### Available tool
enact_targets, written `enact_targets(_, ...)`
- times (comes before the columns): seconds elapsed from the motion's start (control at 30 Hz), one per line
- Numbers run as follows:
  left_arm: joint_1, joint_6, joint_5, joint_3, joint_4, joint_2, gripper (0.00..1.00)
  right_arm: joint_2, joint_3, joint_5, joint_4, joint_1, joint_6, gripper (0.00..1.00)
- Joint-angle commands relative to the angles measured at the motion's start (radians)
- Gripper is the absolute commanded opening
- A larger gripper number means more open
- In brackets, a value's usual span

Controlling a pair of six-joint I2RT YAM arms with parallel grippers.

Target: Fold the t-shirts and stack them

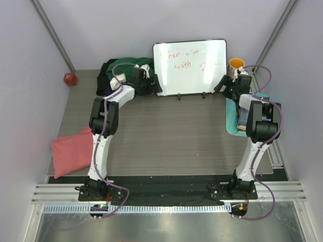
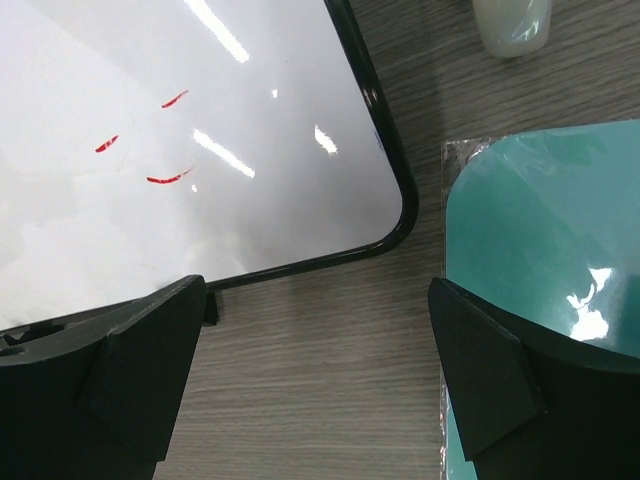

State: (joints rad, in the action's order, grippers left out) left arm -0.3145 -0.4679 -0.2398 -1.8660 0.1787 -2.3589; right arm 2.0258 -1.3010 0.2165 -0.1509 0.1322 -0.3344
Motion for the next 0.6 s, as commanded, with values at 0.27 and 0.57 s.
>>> enact_targets(0.27,0.005,-0.074,-0.131,-0.025,-0.197,-0.094,0.97,0.031,-0.046,0.037,-0.041,-0.003,0.011,0.99)
enact_targets(0.57,0.005,-0.169,-0.214,-0.03,-0.292,-0.14,0.6,0.036,-0.04,0.057,-0.027,-0.013,0.015,0.97)
